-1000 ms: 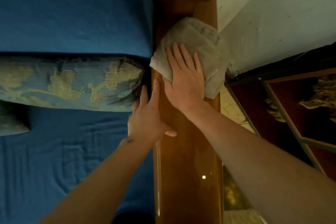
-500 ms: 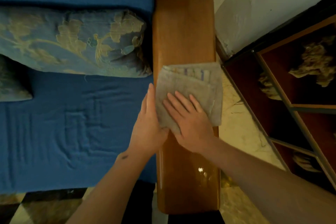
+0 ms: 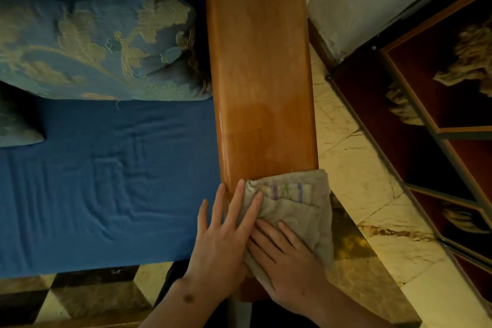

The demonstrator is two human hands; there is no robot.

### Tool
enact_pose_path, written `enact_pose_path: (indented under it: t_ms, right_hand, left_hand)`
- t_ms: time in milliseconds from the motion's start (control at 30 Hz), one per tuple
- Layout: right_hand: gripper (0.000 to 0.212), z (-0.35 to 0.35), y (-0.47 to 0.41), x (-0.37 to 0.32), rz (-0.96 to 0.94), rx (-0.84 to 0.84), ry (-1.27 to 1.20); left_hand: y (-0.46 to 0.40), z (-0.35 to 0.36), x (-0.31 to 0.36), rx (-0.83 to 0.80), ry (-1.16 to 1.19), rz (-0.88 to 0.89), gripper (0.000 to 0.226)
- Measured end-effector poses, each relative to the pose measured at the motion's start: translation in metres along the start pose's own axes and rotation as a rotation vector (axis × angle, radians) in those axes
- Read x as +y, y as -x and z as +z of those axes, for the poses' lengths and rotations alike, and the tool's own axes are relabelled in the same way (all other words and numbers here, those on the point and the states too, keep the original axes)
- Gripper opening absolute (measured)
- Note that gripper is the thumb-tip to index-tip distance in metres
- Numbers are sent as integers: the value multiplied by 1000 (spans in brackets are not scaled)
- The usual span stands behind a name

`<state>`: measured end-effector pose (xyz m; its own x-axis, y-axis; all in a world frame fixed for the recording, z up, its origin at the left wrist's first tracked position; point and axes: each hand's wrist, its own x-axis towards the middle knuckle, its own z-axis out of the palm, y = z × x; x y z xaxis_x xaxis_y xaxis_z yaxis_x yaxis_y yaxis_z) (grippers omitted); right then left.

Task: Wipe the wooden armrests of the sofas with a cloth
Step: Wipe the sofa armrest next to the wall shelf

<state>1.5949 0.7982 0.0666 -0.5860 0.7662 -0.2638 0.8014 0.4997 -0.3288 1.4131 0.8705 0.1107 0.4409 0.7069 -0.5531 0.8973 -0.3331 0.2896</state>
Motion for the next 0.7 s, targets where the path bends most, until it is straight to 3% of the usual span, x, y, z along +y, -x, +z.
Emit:
enact_pose_path:
  t_ms: [133, 233, 400, 533, 700]
  right_hand:
    - [78, -22, -42, 44, -82, 9, 30]
    - [72, -51, -102, 84, -61, 56, 79]
    - [67, -109, -219, 145, 143, 196, 146]
    - [78, -146, -294, 185, 154, 214, 220]
    - [72, -171, -345, 216, 155, 253, 207]
  left_hand:
    - [-33, -24, -12, 47, 98, -60, 118]
    - [-78, -65, -34, 126, 169, -90, 124]
    - [-170, -149, -66, 262, 51, 81, 99]
    - [-228, -191, -84, 295, 34, 72, 91]
    - [-278, -217, -99, 361, -72, 47, 84]
